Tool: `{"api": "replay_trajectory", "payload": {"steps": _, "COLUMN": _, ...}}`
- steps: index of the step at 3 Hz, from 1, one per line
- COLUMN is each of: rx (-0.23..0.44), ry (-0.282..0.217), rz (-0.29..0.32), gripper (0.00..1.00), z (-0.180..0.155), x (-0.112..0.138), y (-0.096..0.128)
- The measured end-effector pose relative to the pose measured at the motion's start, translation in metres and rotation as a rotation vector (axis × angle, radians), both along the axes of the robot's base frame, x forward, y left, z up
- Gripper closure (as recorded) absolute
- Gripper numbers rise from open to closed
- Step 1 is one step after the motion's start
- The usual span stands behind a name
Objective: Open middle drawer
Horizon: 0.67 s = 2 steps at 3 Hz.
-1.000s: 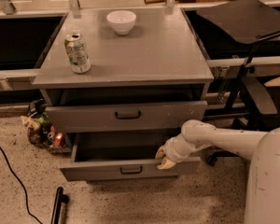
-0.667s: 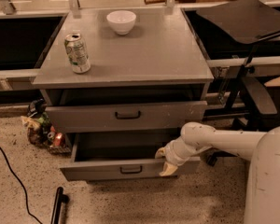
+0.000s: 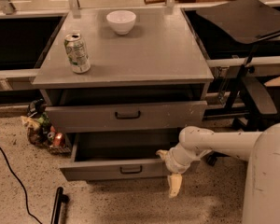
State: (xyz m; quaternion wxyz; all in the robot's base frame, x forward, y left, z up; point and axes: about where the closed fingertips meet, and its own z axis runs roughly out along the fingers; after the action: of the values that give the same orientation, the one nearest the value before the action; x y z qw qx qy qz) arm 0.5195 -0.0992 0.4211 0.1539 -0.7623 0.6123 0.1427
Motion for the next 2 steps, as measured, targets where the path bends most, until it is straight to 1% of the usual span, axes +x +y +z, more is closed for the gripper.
{"api": "replay_trajectory", "payload": {"steps": 1, "rx": 0.012, "ry": 0.069, "rz": 0.004, "gripper": 0.19, "z": -0.001, "x": -0.018, "y": -0.004}}
{"api": "replay_trajectory", "payload": {"steps": 2, "rx": 0.040, "ry": 0.108, "rz": 0.006, "gripper": 0.43, "z": 0.005, "x": -0.030, "y": -0.010}}
